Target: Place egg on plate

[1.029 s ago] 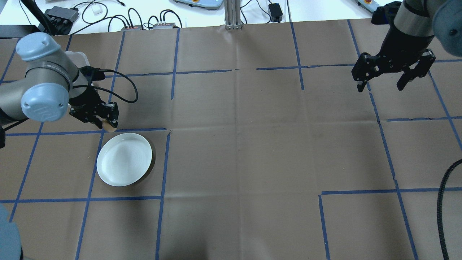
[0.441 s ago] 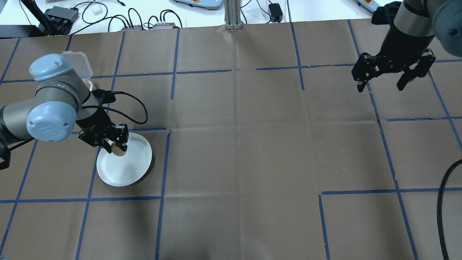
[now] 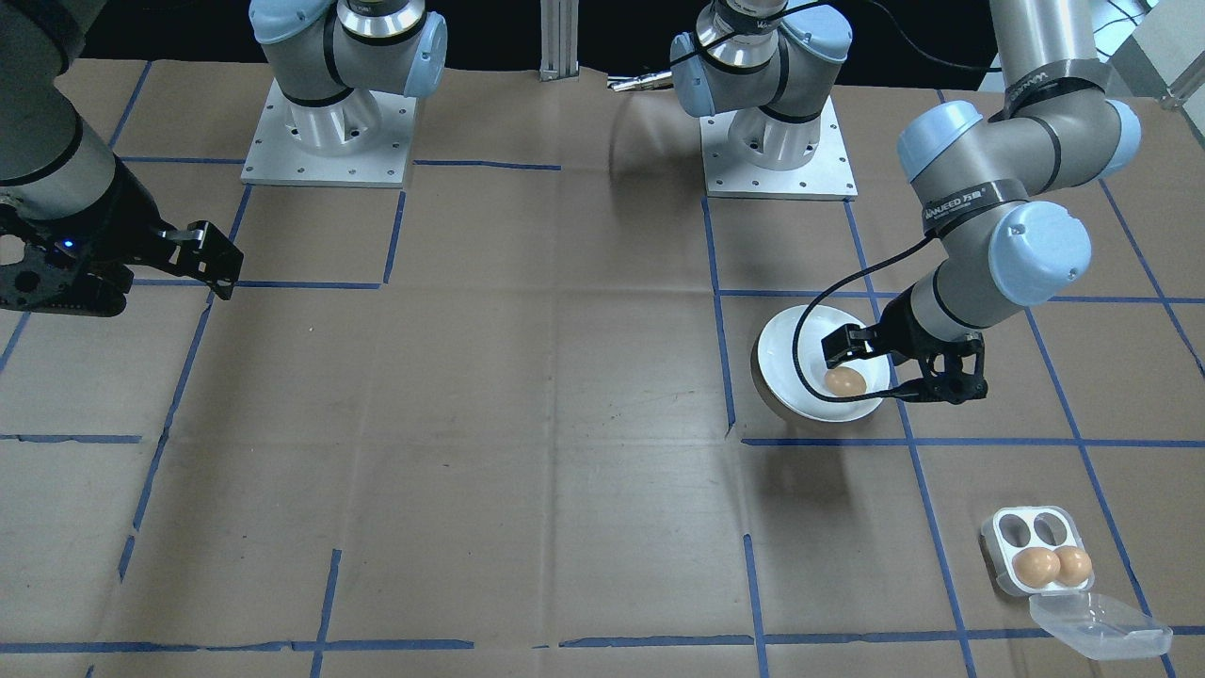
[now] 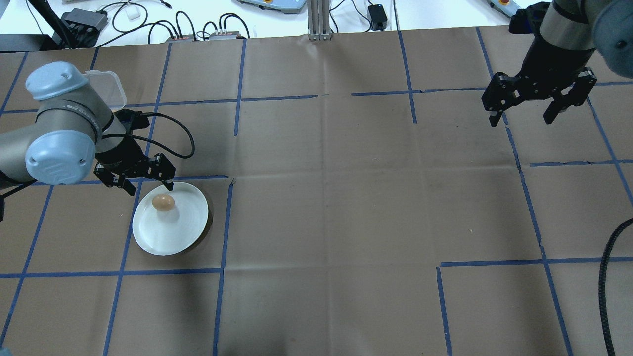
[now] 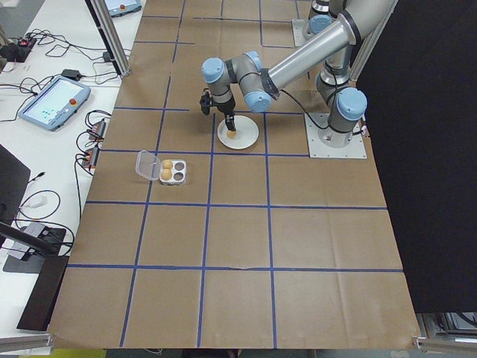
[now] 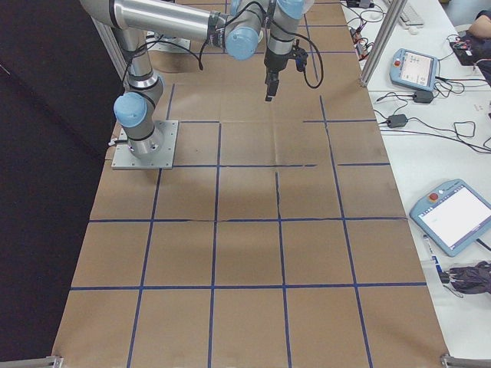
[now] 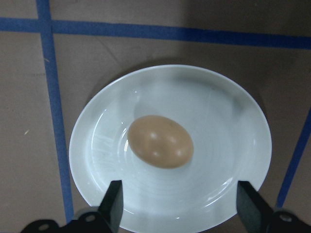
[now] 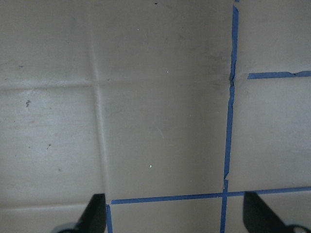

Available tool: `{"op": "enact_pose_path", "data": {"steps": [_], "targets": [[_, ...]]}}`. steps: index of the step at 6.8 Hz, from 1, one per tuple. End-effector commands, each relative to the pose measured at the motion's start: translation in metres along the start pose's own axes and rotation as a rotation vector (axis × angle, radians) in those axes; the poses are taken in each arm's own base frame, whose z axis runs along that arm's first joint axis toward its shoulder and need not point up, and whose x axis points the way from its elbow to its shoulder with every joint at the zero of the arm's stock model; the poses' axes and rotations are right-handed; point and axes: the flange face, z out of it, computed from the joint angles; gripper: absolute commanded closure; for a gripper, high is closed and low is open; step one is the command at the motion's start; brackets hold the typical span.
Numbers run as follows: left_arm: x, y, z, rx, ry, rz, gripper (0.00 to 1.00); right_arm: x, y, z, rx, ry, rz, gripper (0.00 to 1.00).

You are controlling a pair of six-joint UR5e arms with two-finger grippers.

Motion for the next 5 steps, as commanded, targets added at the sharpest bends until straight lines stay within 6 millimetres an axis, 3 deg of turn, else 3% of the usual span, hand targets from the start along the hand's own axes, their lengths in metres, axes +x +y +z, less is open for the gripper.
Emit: {"op": "enact_pose_path", "data": {"steps": [1, 3, 5], "targets": [[-0.048, -0.056, -0.048, 0.104, -0.033, 0.111, 0.01, 0.0, 0.0, 0.0, 0.0, 0.0, 0.0, 0.0], [-0.101, -0.113, -0.056, 0.135, -0.064, 0.398, 0.01, 0.0, 0.0, 0.0, 0.0, 0.0, 0.0, 0.0], [-0.135, -0.144, -0.044, 0.127, -0.083, 0.691, 0.01, 0.0, 0.0, 0.0, 0.0, 0.0, 0.0, 0.0]]}}
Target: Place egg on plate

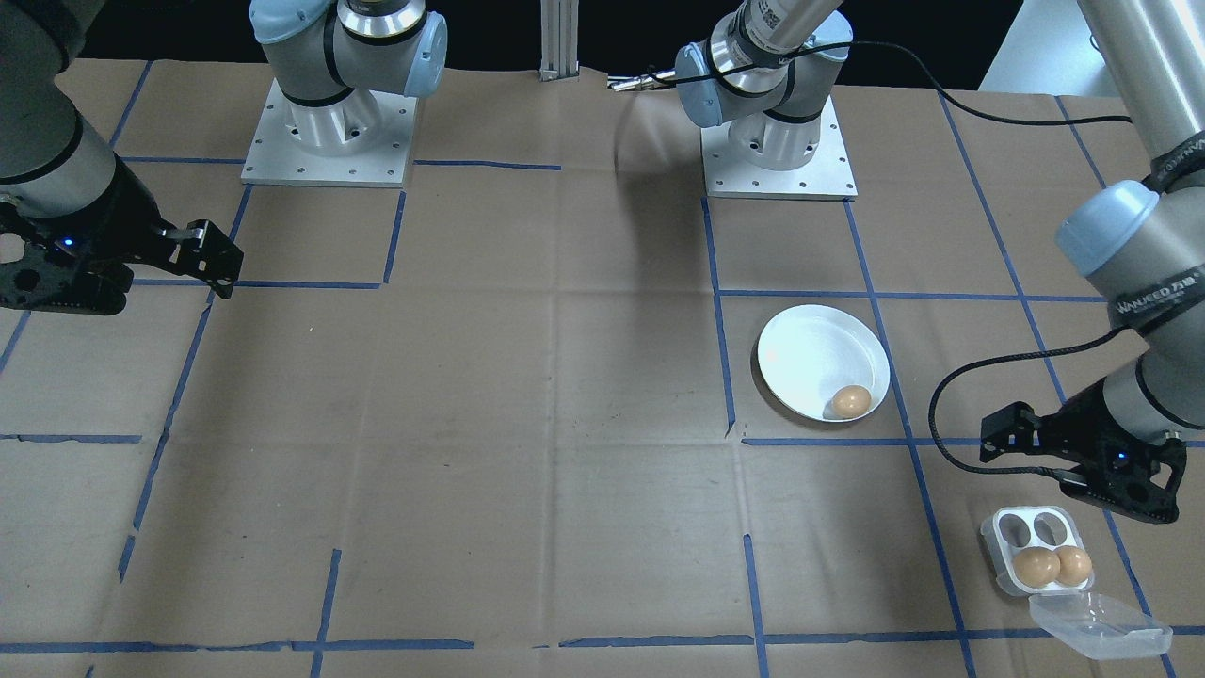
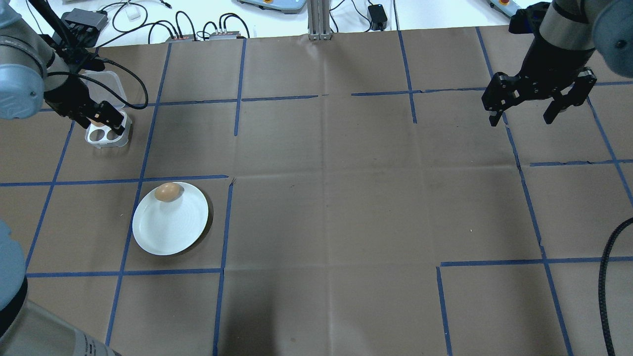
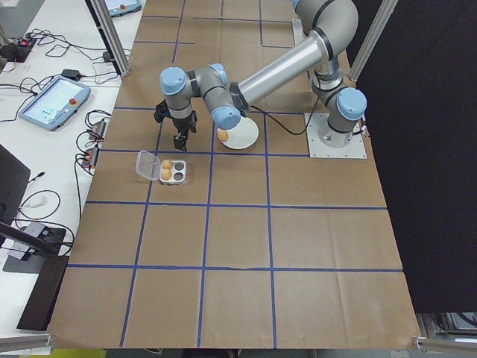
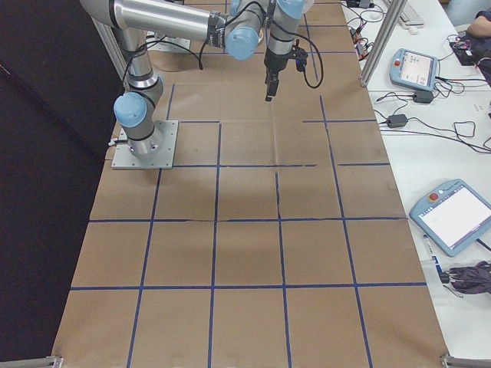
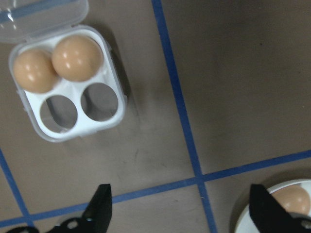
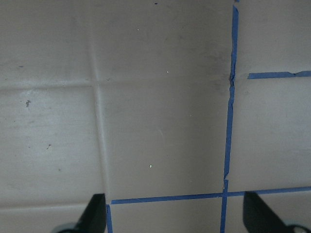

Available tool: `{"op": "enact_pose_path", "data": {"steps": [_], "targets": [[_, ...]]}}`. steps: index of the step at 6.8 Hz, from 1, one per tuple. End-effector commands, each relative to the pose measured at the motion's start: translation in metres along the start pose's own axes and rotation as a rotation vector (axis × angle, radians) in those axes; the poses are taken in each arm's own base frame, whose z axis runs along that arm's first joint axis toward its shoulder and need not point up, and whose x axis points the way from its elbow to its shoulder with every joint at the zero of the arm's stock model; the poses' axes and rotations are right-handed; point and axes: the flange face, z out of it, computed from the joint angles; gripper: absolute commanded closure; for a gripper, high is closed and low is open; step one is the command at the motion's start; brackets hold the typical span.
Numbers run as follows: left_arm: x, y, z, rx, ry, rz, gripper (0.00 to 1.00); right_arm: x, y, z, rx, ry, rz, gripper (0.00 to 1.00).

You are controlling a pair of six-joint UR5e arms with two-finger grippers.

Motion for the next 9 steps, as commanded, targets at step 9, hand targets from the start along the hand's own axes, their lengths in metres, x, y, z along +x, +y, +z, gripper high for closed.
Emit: {"op": "enact_pose_path", "data": {"steps": [9], "targets": [[-0.09, -0.029, 0.061, 0.033, -0.098, 0.782, 0.01, 0.0, 0.0, 0.0, 0.0, 0.0, 0.0, 0.0]]}}
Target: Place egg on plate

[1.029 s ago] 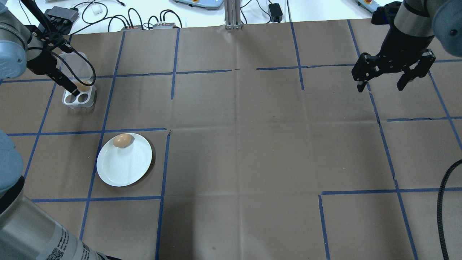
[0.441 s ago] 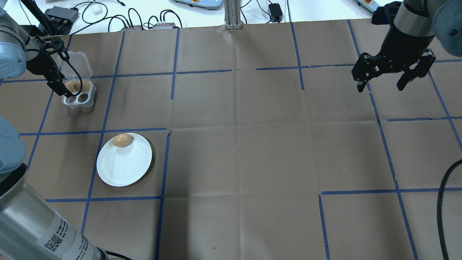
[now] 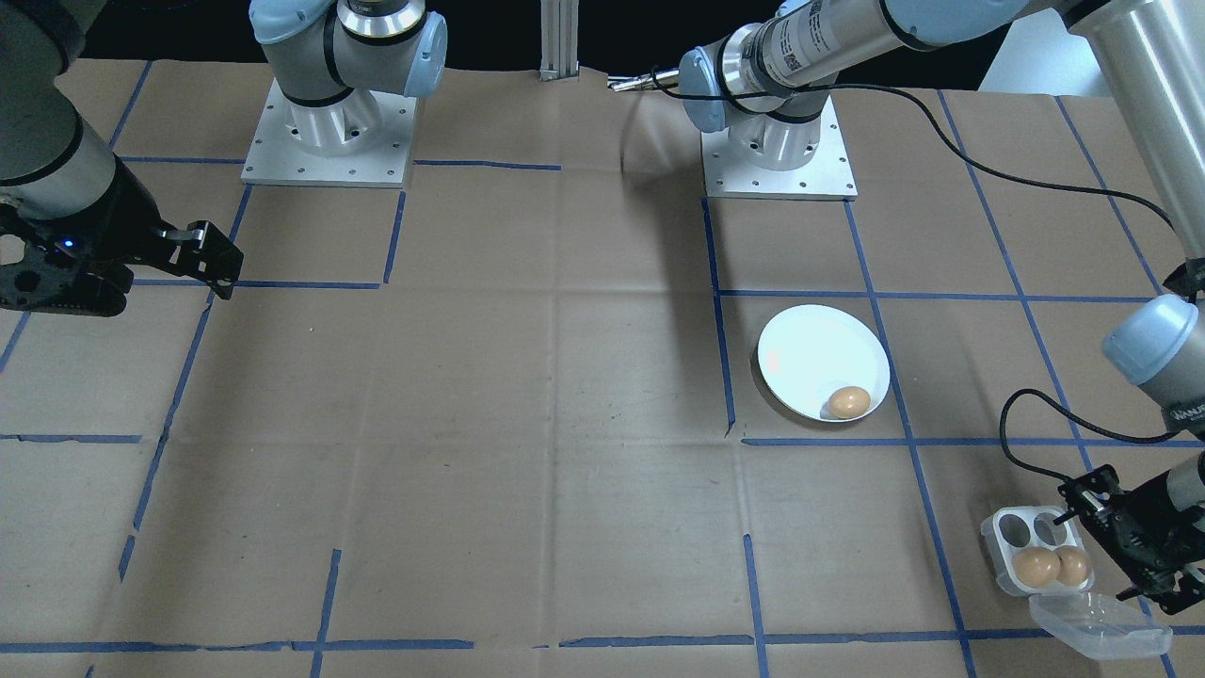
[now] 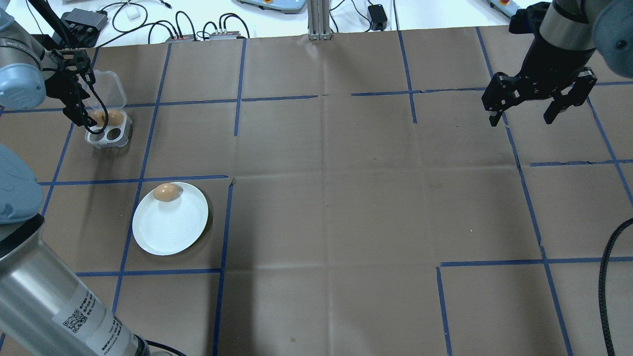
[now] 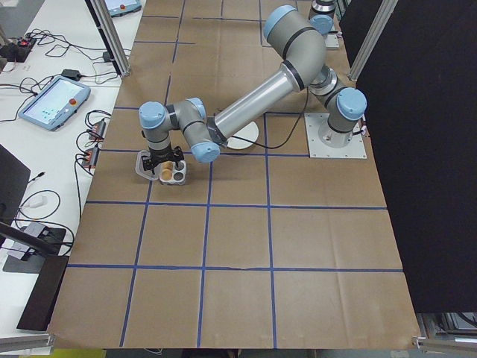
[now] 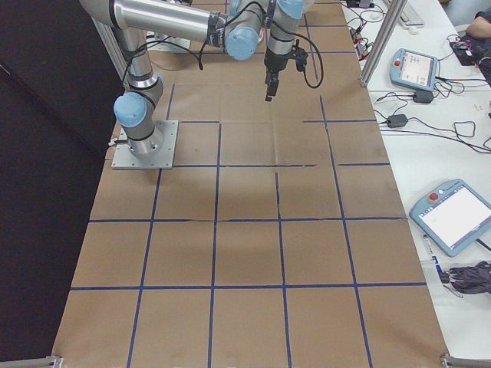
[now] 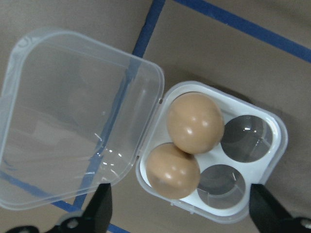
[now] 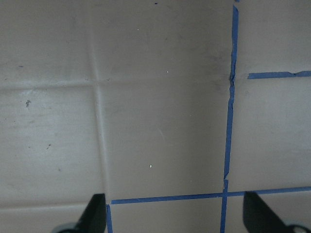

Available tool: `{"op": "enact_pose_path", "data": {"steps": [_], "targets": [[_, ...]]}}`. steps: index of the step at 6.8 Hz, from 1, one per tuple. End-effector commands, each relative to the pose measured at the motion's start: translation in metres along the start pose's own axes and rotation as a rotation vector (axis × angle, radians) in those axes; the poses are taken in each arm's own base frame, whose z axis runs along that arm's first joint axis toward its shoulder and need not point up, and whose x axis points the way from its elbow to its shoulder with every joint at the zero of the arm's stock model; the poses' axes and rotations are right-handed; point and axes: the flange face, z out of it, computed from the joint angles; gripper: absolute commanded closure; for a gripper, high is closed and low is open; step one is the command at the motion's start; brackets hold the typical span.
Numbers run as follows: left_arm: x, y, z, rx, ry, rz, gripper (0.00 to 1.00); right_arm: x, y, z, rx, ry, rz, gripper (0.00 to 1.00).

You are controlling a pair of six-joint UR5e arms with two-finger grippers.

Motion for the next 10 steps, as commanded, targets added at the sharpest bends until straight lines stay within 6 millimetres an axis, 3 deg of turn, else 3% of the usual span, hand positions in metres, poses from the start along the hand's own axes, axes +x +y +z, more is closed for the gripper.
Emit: {"op": "enact_pose_path", "data": {"steps": [1, 3, 5, 10], "targets": [[0.001, 0.0, 0.009, 0.004, 0.01, 0.046, 0.01, 0.0, 0.0, 0.0, 0.0, 0.0, 0.0, 0.0], [0.002, 0.0, 0.013, 0.011, 0.025, 0.087, 0.02, 0.0, 0.0, 0.0, 0.0, 0.0, 0.0, 0.0], [0.001, 0.005, 0.03, 0.012, 0.048, 0.08, 0.02, 0.0, 0.0, 0.0, 0.0, 0.0, 0.0, 0.0], [0.001, 0.004, 0.032, 0.045, 0.052, 0.074, 0.08, 0.0, 0.0, 0.0, 0.0, 0.0, 0.0, 0.0]]}}
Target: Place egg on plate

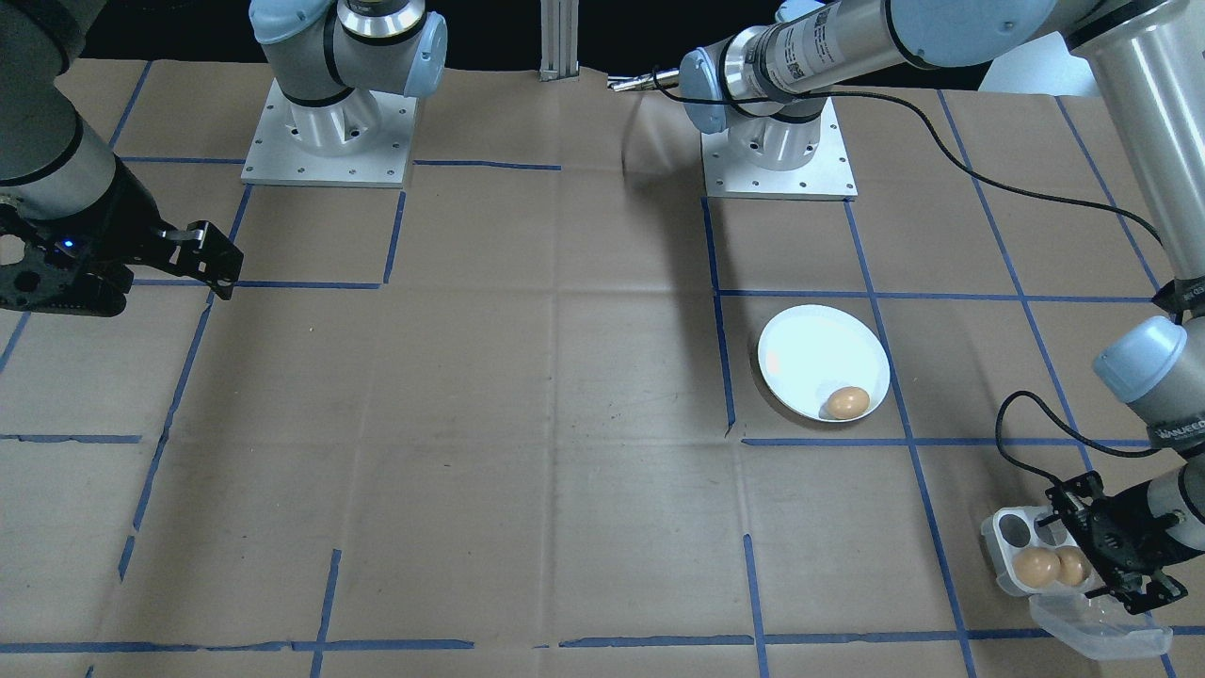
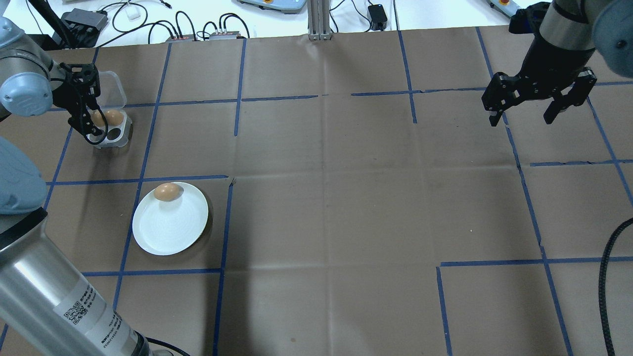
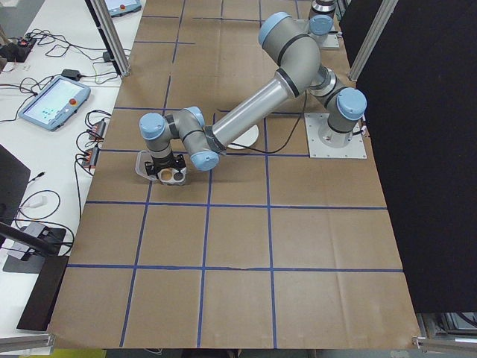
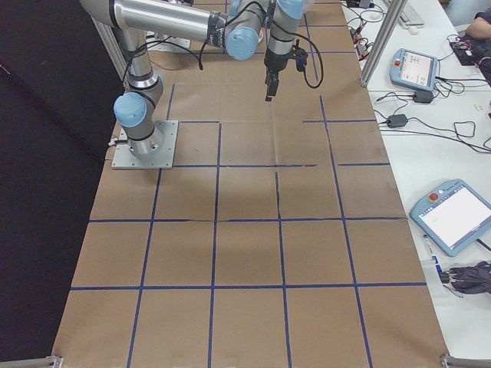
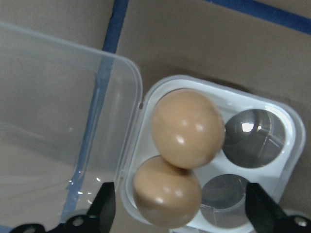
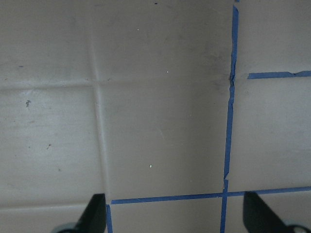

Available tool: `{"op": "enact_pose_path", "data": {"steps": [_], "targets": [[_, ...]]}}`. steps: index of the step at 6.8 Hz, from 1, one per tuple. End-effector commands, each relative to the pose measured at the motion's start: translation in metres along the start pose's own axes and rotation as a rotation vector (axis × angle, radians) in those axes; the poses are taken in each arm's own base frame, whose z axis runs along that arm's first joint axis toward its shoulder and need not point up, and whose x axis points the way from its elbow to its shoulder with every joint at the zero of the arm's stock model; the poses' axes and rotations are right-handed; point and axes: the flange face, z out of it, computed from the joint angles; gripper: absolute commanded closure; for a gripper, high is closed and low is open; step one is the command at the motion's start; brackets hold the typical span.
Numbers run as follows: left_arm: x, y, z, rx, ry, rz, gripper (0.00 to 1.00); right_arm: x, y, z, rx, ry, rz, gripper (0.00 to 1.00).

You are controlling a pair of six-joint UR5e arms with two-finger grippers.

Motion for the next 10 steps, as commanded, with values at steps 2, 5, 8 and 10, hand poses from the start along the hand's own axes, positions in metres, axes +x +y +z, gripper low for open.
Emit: {"op": "enact_pose_path", "data": {"steps": [2, 5, 8, 10], "targets": [[0.0, -0.002, 0.0, 0.025, -0.004, 0.0, 0.23, 0.0, 0.0, 0.0, 0.0, 0.0, 0.0, 0.0], [0.0, -0.001, -0.002, 0.01, -0.003, -0.012, 0.75, 0.0, 0.0, 0.0, 0.0, 0.0, 0.0, 0.0], [0.005, -0.003, -0.023, -0.007, -0.025, 0.002, 1.0, 0.0, 0.0, 0.0, 0.0, 0.0, 0.0, 0.0], [0.011, -0.014, -0.062, -0.018, -0.072, 0.139, 1.0, 0.0, 0.0, 0.0, 0.0, 0.0, 0.0, 0.0]]}}
